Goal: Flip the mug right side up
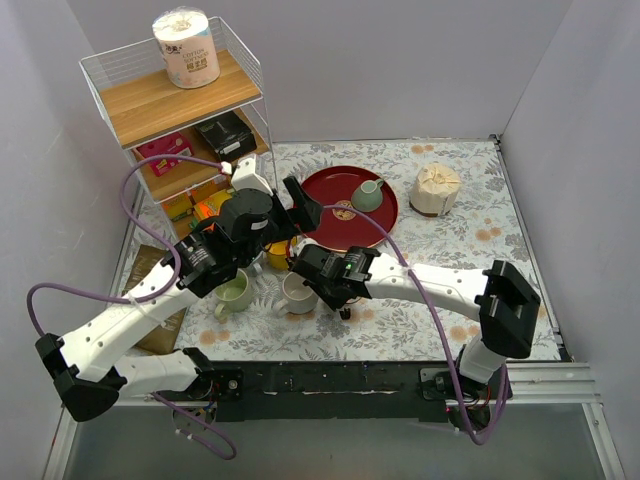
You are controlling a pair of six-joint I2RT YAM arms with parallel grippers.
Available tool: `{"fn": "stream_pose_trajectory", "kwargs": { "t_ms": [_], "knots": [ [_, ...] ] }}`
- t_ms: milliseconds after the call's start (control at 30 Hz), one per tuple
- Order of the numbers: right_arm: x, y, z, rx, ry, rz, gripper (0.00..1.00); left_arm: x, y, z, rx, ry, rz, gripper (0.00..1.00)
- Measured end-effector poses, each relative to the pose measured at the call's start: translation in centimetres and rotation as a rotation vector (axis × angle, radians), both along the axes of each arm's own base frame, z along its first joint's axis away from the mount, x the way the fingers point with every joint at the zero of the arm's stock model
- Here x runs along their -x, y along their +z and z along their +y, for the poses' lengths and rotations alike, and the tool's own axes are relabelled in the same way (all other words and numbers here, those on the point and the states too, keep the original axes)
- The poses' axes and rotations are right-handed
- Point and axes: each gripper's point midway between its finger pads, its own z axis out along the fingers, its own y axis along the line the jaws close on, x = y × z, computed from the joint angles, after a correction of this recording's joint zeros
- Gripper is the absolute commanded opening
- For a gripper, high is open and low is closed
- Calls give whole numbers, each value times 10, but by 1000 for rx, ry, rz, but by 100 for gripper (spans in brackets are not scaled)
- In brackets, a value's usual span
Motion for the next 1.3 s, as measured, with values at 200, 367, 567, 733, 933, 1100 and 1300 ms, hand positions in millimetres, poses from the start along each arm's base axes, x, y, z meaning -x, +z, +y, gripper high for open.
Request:
{"fn": "stream_pose_trajectory", "kwargs": {
  "t_ms": [200,367,567,733,933,1100,1300],
  "knots": [
    [-2,-4,2,68,16,6,1,1,19,11,8,23,-39,98],
    [-4,-13,3,124,32,8,1,1,33,17,10,43,-63,98],
    [-3,-13,7,148,57,17,24,1,46,23,12,58,-89,98],
    [-3,-5,16,119,73,19,35,2,48,26,11,64,-93,98],
    [-6,14,33,58,93,14,58,1,48,27,4,69,-97,98],
    [-10,35,41,5,81,-4,75,2,52,30,5,76,-107,98],
    [-25,80,31,-211,7,-48,79,11,82,43,82,81,-182,98]
  ]
}}
